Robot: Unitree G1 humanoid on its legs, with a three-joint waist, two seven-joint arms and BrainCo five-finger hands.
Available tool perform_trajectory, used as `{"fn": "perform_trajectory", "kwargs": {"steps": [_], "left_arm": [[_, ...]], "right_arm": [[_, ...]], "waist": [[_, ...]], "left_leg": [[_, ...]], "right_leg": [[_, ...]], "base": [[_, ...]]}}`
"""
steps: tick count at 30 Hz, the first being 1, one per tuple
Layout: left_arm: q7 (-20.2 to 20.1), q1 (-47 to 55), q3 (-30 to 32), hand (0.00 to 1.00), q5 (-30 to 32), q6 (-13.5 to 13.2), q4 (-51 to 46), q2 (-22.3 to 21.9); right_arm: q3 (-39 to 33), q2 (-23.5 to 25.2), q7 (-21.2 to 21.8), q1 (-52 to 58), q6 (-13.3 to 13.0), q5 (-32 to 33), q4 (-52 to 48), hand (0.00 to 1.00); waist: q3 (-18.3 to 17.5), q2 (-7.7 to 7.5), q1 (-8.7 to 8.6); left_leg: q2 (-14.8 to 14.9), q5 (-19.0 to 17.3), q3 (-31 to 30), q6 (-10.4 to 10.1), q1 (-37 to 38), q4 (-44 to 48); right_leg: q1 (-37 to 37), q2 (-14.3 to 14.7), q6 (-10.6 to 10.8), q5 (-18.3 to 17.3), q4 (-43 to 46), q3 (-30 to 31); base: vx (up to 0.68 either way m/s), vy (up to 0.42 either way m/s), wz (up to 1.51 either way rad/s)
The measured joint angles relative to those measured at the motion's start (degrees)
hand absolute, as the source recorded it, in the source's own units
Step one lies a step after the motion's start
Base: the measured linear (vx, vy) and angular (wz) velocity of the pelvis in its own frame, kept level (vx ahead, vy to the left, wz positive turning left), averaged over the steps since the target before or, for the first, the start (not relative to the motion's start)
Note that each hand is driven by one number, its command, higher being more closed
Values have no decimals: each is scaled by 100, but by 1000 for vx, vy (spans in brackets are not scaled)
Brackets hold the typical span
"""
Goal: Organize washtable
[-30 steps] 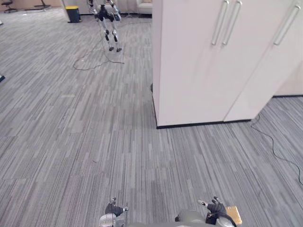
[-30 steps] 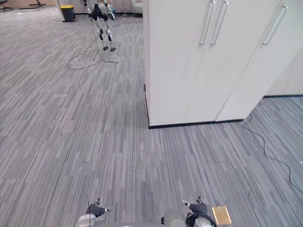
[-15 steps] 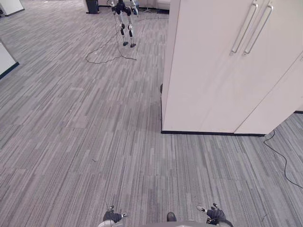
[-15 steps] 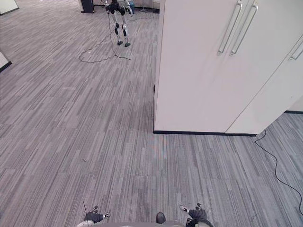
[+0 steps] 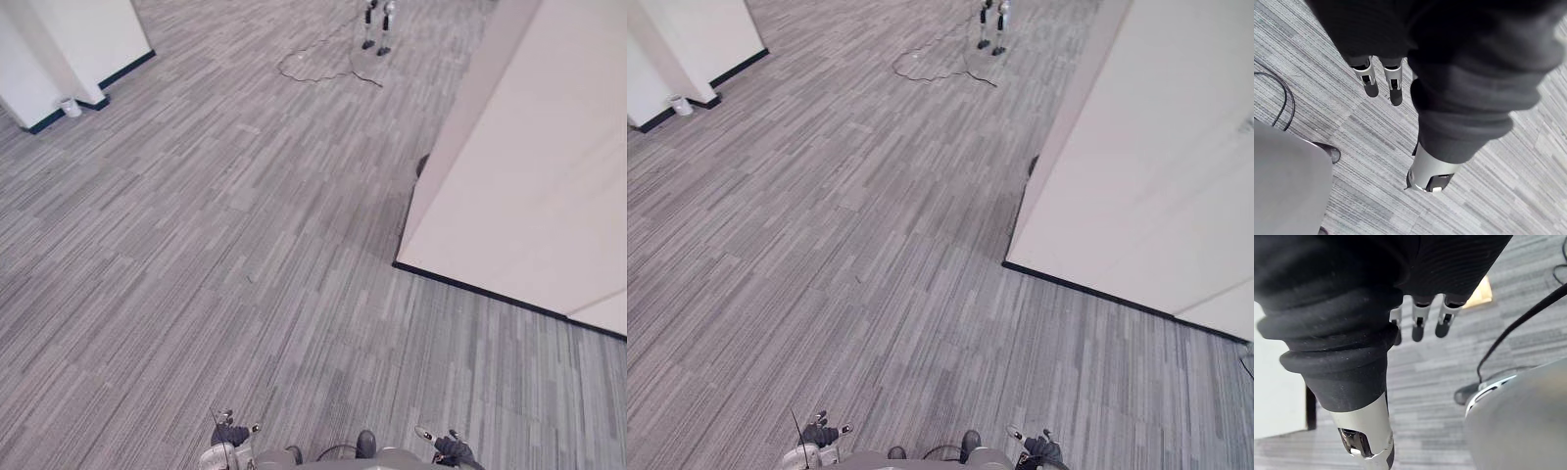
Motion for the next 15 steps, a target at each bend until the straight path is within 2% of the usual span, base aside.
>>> {"fn": "perform_trajectory", "kwargs": {"steps": [1, 2, 3, 4, 6, 8, 9, 10, 11, 12, 13, 14, 15], "left_arm": [[2, -13, 31, 0, 6, 1, -1, 5], [31, -73, 87, 0, 9, 12, -19, 51], [49, -75, 93, 0, 32, 54, 5, 134], [49, -71, 93, 0, 62, 79, 32, 195], [53, -171, 119, 0, 156, 143, 77, 289], [49, -345, 103, 0, 182, 183, 80, 199], [45, -568, 80, 0, 196, 177, 77, 101], [35, -770, 33, 0, 196, 175, 78, 36], [34, -819, -24, 0, 195, 175, 78, 37], [25, -824, -90, 0, 207, 175, 78, 41], [13, -793, -42, 0, 210, 176, 85, 4], [-6, -826, -26, 0, 212, 175, 87, -42], [-67, -863, 48, 0, 216, 176, 59, -122]], "right_arm": [[13, -13, 35, 8, 9, 15, -47, 0], [-1, 9, 54, 22, -38, 63, -191, 0], [-5, 8, 51, 39, -71, 90, -249, 0], [-7, 2, 42, 59, -78, 95, -266, 0], [-111, 0, 20, 184, -77, 96, -264, 0], [-227, 0, 14, 195, -73, 98, -273, 0], [-246, -48, 2, 199, -65, 99, -274, 0], [-277, -37, 0, 206, -43, 99, -264, 0], [-289, -24, -5, 211, -34, 98, -263, 0], [-286, 21, -5, 284, -22, 80, -270, 0], [-470, 49, 10, 314, 16, 61, -282, 0], [-574, 54, 14, 263, 36, 29, -285, 0], [-731, 58, 14, 252, 56, 11, -350, 0]], "waist": [[32, -7, 30], [196, -52, -26], [227, -60, -46], [229, -55, -63], [275, -35, -145], [366, 112, -243], [507, 352, -390], [634, 340, -477], [662, 328, -472], [570, 165, -480], [546, 271, -491], [564, 340, -476], [563, 345, -488]], "left_leg": [[-52, -75, -6, 49, 47, 40], [-134, -205, -92, 240, 328, 127], [-90, -333, -145, 259, 513, 165], [-29, -383, -156, 244, 612, 161], [145, -422, -325, 224, 1081, -142], [304, -425, -465, 229, 1318, -436], [528, -418, -503, 224, 1526, -718], [538, -409, -476, 207, 1643, -680], [527, -411, -443, 199, 1740, -667], [499, -441, -444, -26, 1852, -512], [632, -417, -464, -245, 1905, -88], [712, -264, -415, -534, 1793, 270], [729, 438, -338, -960, 1438, 1178]], "right_leg": [[-274, -143, -7, -69, 686, 29], [-1054, -264, -10, 51, 2510, 272], [-1311, -101, 87, -79, 3135, 454], [-1422, 21, 68, -152, 3273, 458], [-1820, 301, -201, -491, 3068, 133], [-2093, 408, -276, -512, 2658, -131], [-2360, 499, -444, -311, 1866, -434], [-2547, 484, -520, 78, 1115, -558], [-2615, 478, -571, 278, 761, -571], [-2639, 471, -732, 635, 193, -535], [-2618, 498, -1319, 1365, 529, -547], [-2618, 523, -1324, 1097, 809, -578], [-2459, 553, -1383, 706, 1053, -587]], "base": [[182, 167, 19], [228, 133, 10], [284, 127, 14], [341, 62, 15], [586, 54, 39], [518, -12, 58], [607, -42, 77], [627, -46, 62], [720, -53, 34], [1026, -115, 20], [885, -103, 15], [1083, -171, 12], [904, -181, -19]]}}
